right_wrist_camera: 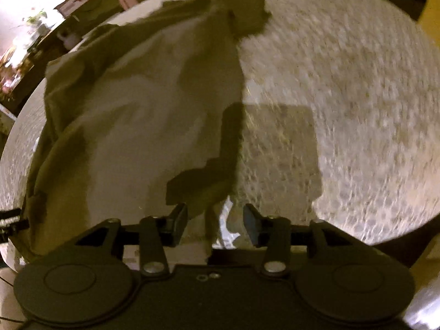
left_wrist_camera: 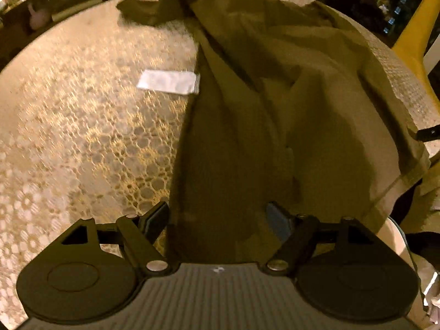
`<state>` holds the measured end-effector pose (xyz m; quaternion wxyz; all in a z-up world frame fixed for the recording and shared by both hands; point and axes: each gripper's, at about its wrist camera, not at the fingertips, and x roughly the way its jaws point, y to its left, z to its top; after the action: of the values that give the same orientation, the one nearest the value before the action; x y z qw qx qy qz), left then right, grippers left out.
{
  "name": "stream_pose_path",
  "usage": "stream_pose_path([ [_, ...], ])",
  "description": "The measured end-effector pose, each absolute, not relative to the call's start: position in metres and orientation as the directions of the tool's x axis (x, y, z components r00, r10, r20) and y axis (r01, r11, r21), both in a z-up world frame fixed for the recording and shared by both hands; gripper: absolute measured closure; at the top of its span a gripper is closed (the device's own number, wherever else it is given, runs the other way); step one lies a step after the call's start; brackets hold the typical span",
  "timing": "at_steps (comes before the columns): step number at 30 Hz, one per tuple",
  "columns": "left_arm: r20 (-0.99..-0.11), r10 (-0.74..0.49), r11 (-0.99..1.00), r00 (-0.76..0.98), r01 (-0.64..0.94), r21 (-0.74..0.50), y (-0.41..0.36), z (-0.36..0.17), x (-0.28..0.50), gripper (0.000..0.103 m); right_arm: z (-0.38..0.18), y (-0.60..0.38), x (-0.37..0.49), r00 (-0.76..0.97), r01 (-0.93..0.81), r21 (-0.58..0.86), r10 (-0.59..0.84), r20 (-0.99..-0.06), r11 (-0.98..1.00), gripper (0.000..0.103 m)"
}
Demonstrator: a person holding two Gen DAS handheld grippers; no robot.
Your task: Fold clothes
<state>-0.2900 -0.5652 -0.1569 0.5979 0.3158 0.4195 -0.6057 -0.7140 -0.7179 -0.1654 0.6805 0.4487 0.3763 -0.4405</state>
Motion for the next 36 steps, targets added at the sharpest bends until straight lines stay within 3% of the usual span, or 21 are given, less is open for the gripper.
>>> stream_pose_path([
  [7,-0.884,-0.462,0.065,-0.077,0.991,-0.12,-0.563,-0.16,-0.287,0.025,-0.174,-0.72,-0.683,0.317,0.929,0.237,-0.282,-0.906,0.284,0.0],
  [13,-0.884,-0.466,0.022,-0.028,0.999,-0.043,-0.562,-0.163,-0.3,0.023,-0.135,-0.72,-0.627,0.176,0.869,-0.085,-0.466,-0.867,0.488,0.0],
  [16,-0.884,-0.468,0.006,-0.007,1.0,-0.012,-0.561,-0.164,-0.305,0.023,-0.125,-0.713,-0.578,0.2,0.782,-0.17,-0.499,-0.843,0.6,0.0],
  [21,-0.886,-0.464,0.024,-0.013,0.999,-0.027,-0.561,-0.163,-0.303,0.023,-0.168,-0.701,-0.506,0.244,0.663,-0.117,-0.361,-0.9,0.739,0.0],
  [25,-0.887,-0.462,0.026,-0.014,0.999,-0.03,-0.562,-0.163,-0.302,0.022,-0.172,-0.708,-0.511,0.293,0.685,-0.025,-0.307,-0.906,0.728,0.0],
  [30,-0.884,-0.468,0.016,-0.016,1.0,-0.027,-0.562,-0.165,-0.303,0.02,-0.132,-0.732,-0.589,0.357,0.824,0.126,-0.334,-0.872,0.552,0.0],
  [36,-0.881,-0.472,0.015,-0.023,0.999,-0.034,-0.561,-0.165,-0.302,0.02,-0.154,-0.742,-0.674,0.318,0.926,0.233,-0.283,-0.905,0.297,0.0],
])
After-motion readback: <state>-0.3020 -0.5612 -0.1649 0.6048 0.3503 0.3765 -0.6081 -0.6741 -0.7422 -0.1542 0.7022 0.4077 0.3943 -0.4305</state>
